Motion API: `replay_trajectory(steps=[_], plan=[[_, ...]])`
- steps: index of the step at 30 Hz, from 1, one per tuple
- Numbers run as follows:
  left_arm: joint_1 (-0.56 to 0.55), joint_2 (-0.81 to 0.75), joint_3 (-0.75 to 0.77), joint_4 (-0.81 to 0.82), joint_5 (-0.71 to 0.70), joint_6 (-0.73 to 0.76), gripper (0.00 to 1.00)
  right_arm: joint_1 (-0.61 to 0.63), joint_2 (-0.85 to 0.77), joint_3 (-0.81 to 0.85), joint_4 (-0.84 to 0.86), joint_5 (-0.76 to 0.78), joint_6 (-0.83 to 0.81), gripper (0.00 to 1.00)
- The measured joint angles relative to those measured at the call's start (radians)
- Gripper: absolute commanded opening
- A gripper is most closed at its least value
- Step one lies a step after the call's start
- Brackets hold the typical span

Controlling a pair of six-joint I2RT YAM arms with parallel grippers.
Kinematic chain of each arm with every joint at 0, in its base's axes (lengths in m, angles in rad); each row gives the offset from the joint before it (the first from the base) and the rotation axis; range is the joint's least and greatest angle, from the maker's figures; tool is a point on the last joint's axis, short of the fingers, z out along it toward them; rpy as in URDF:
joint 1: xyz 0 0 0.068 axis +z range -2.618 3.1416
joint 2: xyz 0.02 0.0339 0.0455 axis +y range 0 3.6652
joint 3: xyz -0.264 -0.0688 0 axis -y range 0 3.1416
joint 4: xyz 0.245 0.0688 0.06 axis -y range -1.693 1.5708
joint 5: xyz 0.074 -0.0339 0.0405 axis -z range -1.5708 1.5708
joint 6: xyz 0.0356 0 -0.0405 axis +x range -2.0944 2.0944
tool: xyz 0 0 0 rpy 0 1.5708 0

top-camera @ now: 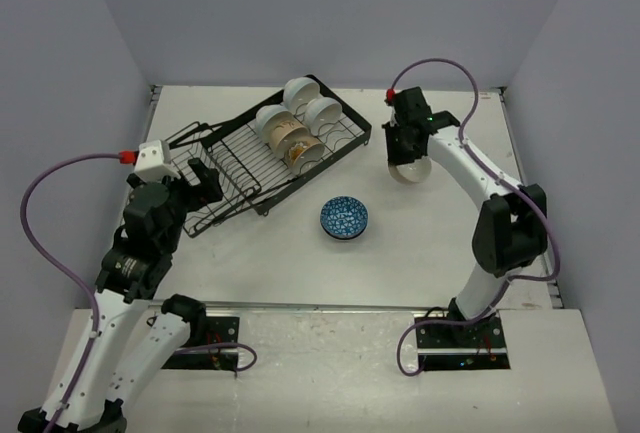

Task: Unload the bowls from the dish rack

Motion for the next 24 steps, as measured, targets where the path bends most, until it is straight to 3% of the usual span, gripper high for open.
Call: replay_trajectory(steps=[15,24], plan=[[0.000,0.039,-0.021,-0.008,-0.006,0.013,1.00,0.189,0.195,0.035,-0.104,0.135,-0.071,0.01],[0.000,0.047,-0.031,-0.011,-0.022,0.013,1.00,0.190,0.200,0.033,-0.090,0.132,-0.064,0.51]])
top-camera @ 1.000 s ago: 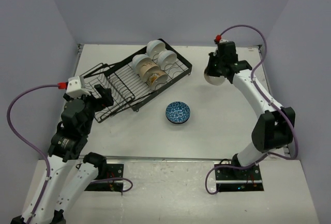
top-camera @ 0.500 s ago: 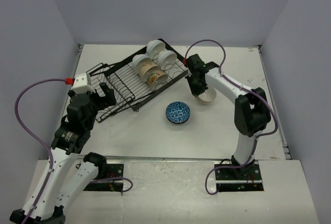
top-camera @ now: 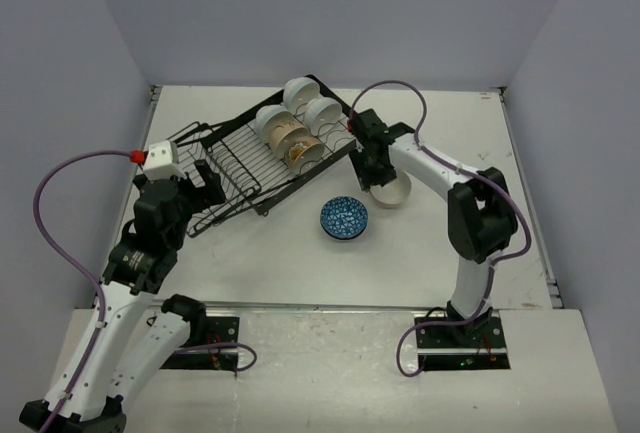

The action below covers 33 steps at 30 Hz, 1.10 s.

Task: Unload the bowls from the dish rack

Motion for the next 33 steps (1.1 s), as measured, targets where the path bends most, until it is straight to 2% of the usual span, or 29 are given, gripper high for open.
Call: replay_trajectory(steps=[2,4,7,8,10,12,15,17,19,22,26,28,29,31,32,33], plan=[[0.000,-0.002,-0.002,-0.001,-0.002,0.000,1.00,0.001,-0.026,-0.014,0.013,-0.022,0.003,0.62],[0.000,-0.002,-0.002,-0.001,-0.002,0.000,1.00,0.001,-0.076,-0.035,0.029,-0.046,0.009,0.67],[0.000,-0.002,-0.002,-0.001,-0.008,0.000,1.00,0.001,-0.199,-0.071,0.068,-0.081,0.034,0.98],[0.000,-0.002,-0.003,-0.002,-0.011,0.000,1.00,0.001,-0.253,-0.086,0.094,-0.095,0.046,0.99],[0.000,-0.006,-0.003,-0.004,-0.022,-0.001,1.00,0.001,-0.374,-0.132,0.177,-0.118,0.074,0.99],[0.000,-0.012,-0.003,-0.009,-0.034,-0.002,1.00,0.001,-0.503,-0.227,0.344,-0.163,0.144,0.99],[0.006,-0.026,-0.003,-0.013,-0.054,-0.006,1.00,0.001,-0.655,-0.446,0.708,-0.274,0.326,0.99],[0.008,-0.038,-0.003,-0.014,-0.065,-0.008,1.00,0.001,-0.673,-0.584,0.955,-0.331,0.499,0.99],[0.010,-0.046,-0.003,-0.014,-0.073,-0.008,1.00,0.002,-0.592,-0.639,1.156,-0.378,0.674,0.99],[0.011,-0.045,-0.003,-0.015,-0.078,-0.008,1.00,0.004,-0.383,-0.633,1.328,-0.395,0.866,0.95],[0.012,-0.046,-0.003,-0.016,-0.077,-0.008,1.00,0.015,-0.247,-0.645,1.385,-0.372,1.030,0.88],[0.012,-0.045,-0.003,-0.016,-0.077,-0.008,1.00,0.025,-0.231,-0.644,1.409,-0.360,1.066,0.82],[0.012,-0.045,-0.003,-0.016,-0.077,-0.008,1.00,0.029,-0.227,-0.639,1.427,-0.355,1.078,0.75],[0.012,-0.045,-0.003,-0.016,-0.076,-0.008,1.00,0.035,-0.214,-0.625,1.462,-0.349,1.097,0.73],[0.012,-0.045,-0.003,-0.016,-0.076,-0.008,1.00,0.037,-0.206,-0.616,1.480,-0.340,1.107,0.66],[0.012,-0.045,-0.003,-0.016,-0.076,-0.008,1.00,0.037,-0.196,-0.609,1.493,-0.334,1.116,0.65]])
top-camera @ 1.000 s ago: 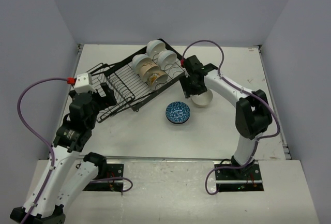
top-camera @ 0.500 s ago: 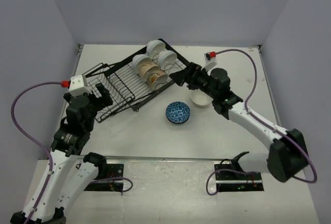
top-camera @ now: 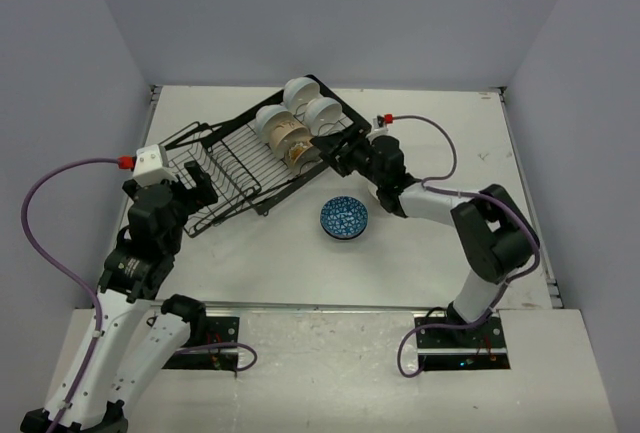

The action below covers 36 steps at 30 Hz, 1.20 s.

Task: Unload the bowls from the dish rack

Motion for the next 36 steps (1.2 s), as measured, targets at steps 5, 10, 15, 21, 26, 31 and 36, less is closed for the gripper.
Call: replay_trajectory(steps=[5,10,15,21,26,31,36], plan=[[0.000,0.000,0.000,0.000,0.000,0.000,1.00,0.000,0.085,0.027,0.048,0.024,0.056,0.55],[0.000,0.000,0.000,0.000,0.002,0.000,1.00,0.000,0.159,0.060,0.046,0.028,0.089,0.49],[0.000,0.000,0.000,0.000,0.006,0.000,1.00,0.002,0.203,0.114,0.053,0.031,0.109,0.43],[0.000,0.000,-0.001,0.000,0.010,0.000,1.00,0.004,0.272,0.173,0.059,0.031,0.133,0.38],[0.000,0.000,-0.001,0.000,0.012,0.000,1.00,0.007,0.296,0.174,0.062,0.033,0.158,0.36],[0.000,0.000,-0.001,0.000,0.018,0.000,1.00,0.010,0.337,0.183,0.132,0.031,0.203,0.32],[0.000,0.000,-0.001,0.000,0.019,0.000,1.00,0.012,0.407,0.206,0.198,0.023,0.275,0.22]])
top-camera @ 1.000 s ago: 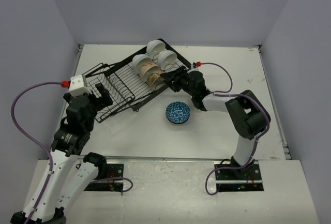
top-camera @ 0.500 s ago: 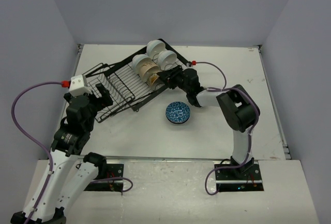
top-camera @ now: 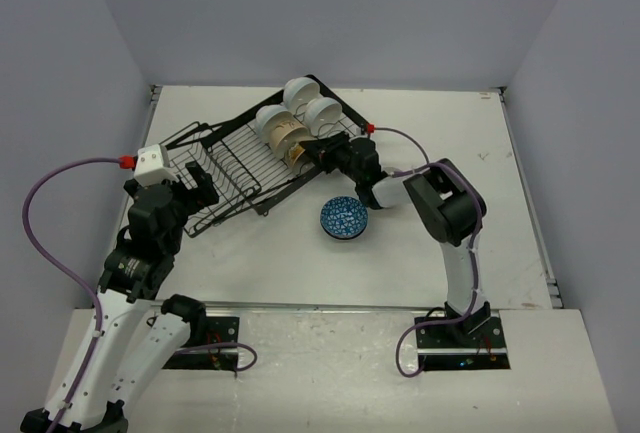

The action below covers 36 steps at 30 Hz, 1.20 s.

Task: Unload the bowls from the dish rack

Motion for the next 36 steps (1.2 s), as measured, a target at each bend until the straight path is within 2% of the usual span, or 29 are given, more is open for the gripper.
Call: replay_trajectory(steps=[6,7,23,36], plan=[[0.000,0.000,0.000,0.000,0.004,0.000,1.00,0.002,0.021,0.000,0.068,0.005,0.057,0.06],[0.000,0.000,0.000,0.000,0.004,0.000,1.00,0.002,0.027,-0.003,0.085,0.007,0.071,0.00],[0.000,-0.002,0.000,0.000,0.005,0.000,1.00,-0.005,0.145,-0.029,0.387,0.016,0.222,0.00],[0.000,0.000,0.000,0.000,0.007,0.001,1.00,-0.008,0.177,0.005,0.420,0.001,0.239,0.00]])
